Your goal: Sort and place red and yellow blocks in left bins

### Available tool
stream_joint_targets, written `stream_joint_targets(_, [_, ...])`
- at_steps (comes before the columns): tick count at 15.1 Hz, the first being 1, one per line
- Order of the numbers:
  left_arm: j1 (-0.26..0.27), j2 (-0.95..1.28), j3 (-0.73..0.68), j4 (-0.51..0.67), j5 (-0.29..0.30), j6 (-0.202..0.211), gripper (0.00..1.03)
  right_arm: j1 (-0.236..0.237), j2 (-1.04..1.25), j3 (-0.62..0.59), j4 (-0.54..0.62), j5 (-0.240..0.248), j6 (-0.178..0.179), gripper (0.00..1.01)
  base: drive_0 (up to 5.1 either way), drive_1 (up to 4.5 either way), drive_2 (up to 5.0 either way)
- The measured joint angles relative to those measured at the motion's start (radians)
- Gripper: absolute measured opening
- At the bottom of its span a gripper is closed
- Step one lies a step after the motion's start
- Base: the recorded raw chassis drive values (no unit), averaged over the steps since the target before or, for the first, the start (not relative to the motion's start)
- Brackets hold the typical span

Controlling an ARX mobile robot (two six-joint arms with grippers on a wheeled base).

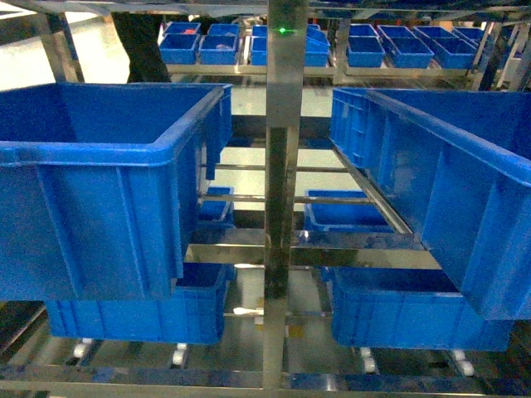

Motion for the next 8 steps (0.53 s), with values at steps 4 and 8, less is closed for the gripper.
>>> stream_joint_targets(4, [0.000,0.000,0.000,0.001,0.002,0.000,0.26,0.000,-0.001,0.000,0.000,0.000,0.000,0.28,0.0,0.00,0.0])
stream_joint_targets(8, [0.000,0.000,0.000,0.001,0.002,0.000,0.26,0.000,-0.001,0.000,0.000,0.000,0.000,0.28,0.0,0.00,0.0])
